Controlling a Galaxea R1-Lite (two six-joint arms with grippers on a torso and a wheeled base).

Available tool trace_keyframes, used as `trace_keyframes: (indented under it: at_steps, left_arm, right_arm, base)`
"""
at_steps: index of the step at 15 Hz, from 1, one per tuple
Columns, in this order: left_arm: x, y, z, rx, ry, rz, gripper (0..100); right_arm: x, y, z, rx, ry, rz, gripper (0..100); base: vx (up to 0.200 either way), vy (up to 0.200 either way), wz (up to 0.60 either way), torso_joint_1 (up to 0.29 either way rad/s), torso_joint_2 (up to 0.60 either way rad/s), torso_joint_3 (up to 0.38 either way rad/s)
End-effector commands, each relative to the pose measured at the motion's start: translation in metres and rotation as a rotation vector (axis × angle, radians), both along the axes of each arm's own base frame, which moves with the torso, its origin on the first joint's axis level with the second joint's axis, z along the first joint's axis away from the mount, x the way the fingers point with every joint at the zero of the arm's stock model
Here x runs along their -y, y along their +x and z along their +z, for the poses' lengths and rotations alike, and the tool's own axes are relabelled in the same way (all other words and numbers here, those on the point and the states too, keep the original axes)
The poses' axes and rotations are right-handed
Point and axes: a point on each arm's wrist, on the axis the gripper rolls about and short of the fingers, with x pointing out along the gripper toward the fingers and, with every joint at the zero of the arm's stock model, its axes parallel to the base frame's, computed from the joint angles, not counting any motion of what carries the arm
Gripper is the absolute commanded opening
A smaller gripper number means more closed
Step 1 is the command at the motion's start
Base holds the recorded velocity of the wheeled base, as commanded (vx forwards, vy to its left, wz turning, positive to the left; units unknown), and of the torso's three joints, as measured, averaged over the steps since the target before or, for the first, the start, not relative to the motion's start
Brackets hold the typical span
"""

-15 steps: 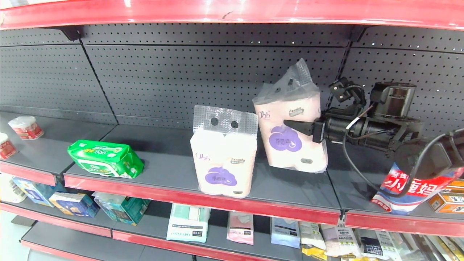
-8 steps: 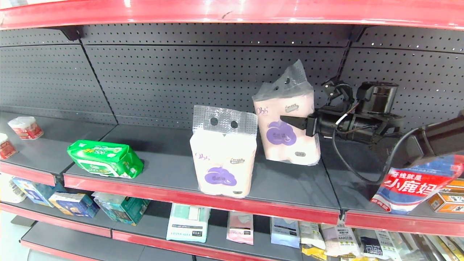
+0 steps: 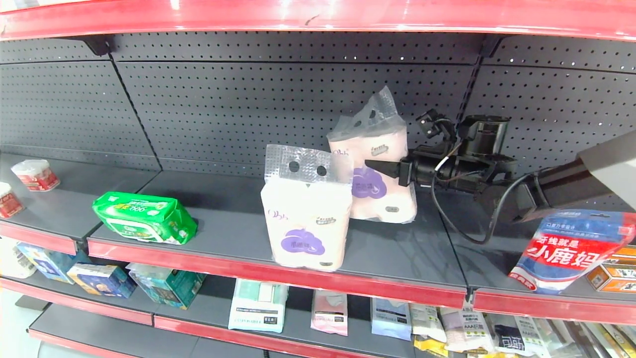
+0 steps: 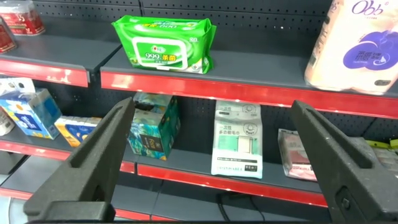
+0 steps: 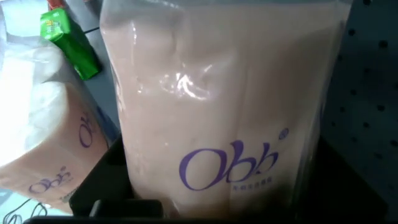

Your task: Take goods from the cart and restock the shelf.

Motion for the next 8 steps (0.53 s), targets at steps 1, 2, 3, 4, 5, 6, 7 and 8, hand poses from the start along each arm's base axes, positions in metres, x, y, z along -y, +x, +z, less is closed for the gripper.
trace_keyframes:
  at_steps: [1, 2, 3, 4, 5, 6, 7, 8]
  left_arm:
    - [0.000, 0.000, 0.000, 0.001, 0.000, 0.000, 100]
    - [0.000, 0.000, 0.000, 0.001, 0.000, 0.000, 100]
    - [0.000, 0.000, 0.000, 0.001, 0.000, 0.001, 100]
    - [0.000, 0.000, 0.000, 0.001, 0.000, 0.001, 100]
    - [0.000, 0.000, 0.000, 0.001, 0.000, 0.000, 100]
    - [0.000, 0.000, 0.000, 0.001, 0.000, 0.001, 100]
    - [0.000, 0.000, 0.000, 0.001, 0.000, 0.000, 100]
    - [0.000, 0.000, 0.000, 0.001, 0.000, 0.001, 100]
  right_arm:
    - [-0.007, 0.009, -0.007, -0.002, -0.001, 0.011, 0]
    - [-0.007, 0.009, -0.007, -0.002, -0.001, 0.011, 0]
    - [-0.013, 0.013, -0.009, 0.007, 0.001, 0.020, 0]
    - [-0.014, 0.016, -0.009, 0.011, 0.002, 0.022, 0]
    - [-0.016, 0.019, -0.009, 0.018, 0.005, 0.026, 0]
    - [-0.018, 0.021, -0.008, 0.026, 0.007, 0.026, 0]
    - [-0.019, 0.022, -0.009, 0.024, 0.006, 0.028, 0]
    - [-0.021, 0.021, -0.011, 0.021, 0.006, 0.036, 0]
  base:
    - [0.000, 0.000, 0.00, 0.000, 0.00, 0.000]
    - [0.000, 0.000, 0.00, 0.000, 0.00, 0.000]
    - [0.000, 0.000, 0.00, 0.000, 0.00, 0.000]
    - [0.000, 0.000, 0.00, 0.000, 0.00, 0.000]
    - [0.000, 0.000, 0.00, 0.000, 0.00, 0.000]
    - [0.000, 0.000, 0.00, 0.000, 0.00, 0.000]
    - [0.000, 0.000, 0.00, 0.000, 0.00, 0.000]
    - [0.000, 0.000, 0.00, 0.000, 0.00, 0.000]
